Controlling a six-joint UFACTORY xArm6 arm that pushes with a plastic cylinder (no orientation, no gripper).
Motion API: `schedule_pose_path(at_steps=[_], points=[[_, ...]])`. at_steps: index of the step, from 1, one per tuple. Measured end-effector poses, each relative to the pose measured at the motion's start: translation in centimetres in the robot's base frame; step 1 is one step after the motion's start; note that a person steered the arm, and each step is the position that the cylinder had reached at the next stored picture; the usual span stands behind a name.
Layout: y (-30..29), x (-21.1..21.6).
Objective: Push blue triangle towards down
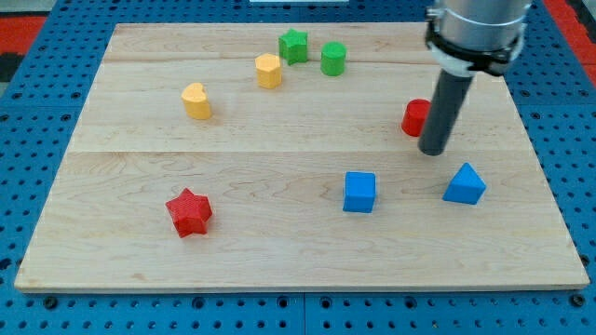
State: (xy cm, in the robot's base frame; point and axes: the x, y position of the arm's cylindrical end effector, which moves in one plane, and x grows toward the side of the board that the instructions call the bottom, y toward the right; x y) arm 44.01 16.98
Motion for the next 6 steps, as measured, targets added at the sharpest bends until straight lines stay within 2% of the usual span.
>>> schedule_pose_path(at_steps=[2, 4, 5, 6], points=[[2.8, 1.8], [2.7, 5.7], [2.8, 5.6], [4.3, 2.1]])
